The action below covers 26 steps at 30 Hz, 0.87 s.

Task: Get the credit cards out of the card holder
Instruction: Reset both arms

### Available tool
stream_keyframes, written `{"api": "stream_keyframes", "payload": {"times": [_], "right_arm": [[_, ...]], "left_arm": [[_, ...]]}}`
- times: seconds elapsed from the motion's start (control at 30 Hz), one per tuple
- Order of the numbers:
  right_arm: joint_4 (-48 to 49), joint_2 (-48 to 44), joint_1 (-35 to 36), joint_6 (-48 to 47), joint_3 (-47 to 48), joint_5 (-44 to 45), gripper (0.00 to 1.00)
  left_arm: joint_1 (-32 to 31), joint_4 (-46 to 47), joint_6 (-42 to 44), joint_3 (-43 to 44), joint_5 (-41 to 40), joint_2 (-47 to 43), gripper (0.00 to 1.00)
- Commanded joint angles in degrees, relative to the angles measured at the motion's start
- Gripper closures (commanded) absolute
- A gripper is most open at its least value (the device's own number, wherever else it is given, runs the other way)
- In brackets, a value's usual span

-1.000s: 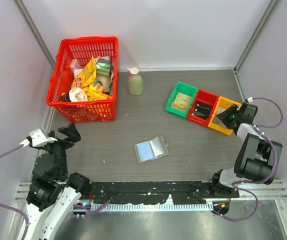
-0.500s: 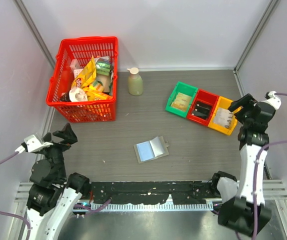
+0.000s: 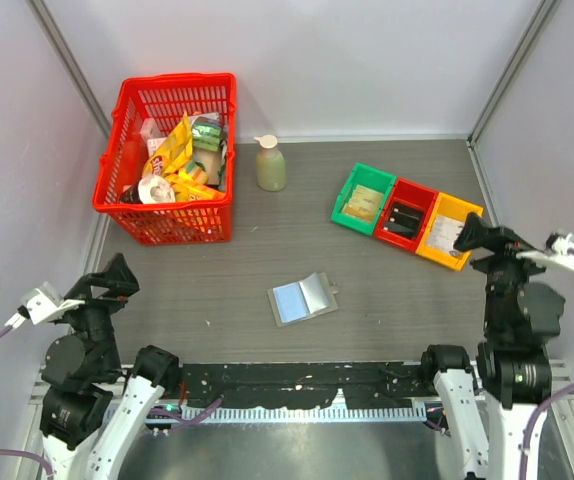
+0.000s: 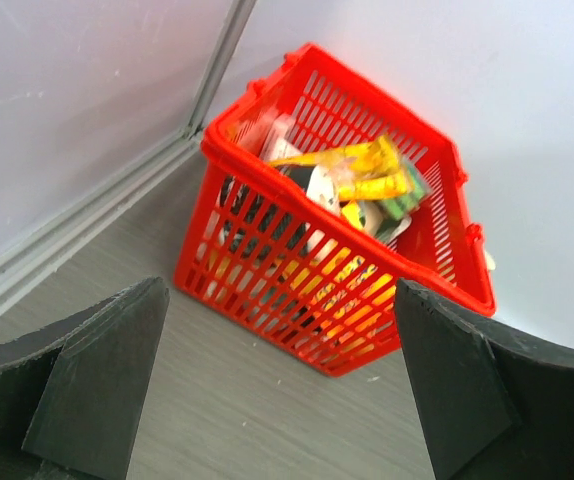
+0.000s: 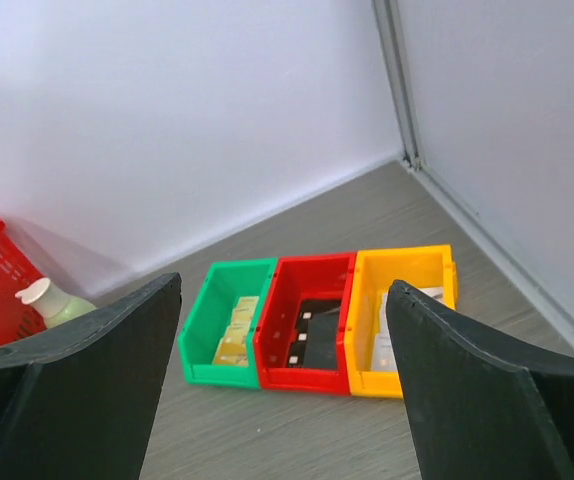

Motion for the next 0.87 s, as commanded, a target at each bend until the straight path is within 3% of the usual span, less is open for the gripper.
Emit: {"api": "stream_keyframes", "payload": {"times": [0.0, 0.3, 0.83], "right_arm": [[1.37, -9.11, 4.52, -6.42, -6.68, 9.90, 0.13], [4.70, -20.73, 5.32, -7.48, -16.27, 12.73, 0.13], [6.29, -22.06, 9.01, -7.22, -18.48, 12.11, 0.13]], "left_arm": [[0.33, -6.68, -4.36, 0.17, -2.09, -3.32, 0.00], [0.33, -6.77, -4.36, -1.33, -0.42, -3.15, 0.00], [1.56, -4.92, -2.87, -2.82, 0.45, -3.15, 0.01]]}}
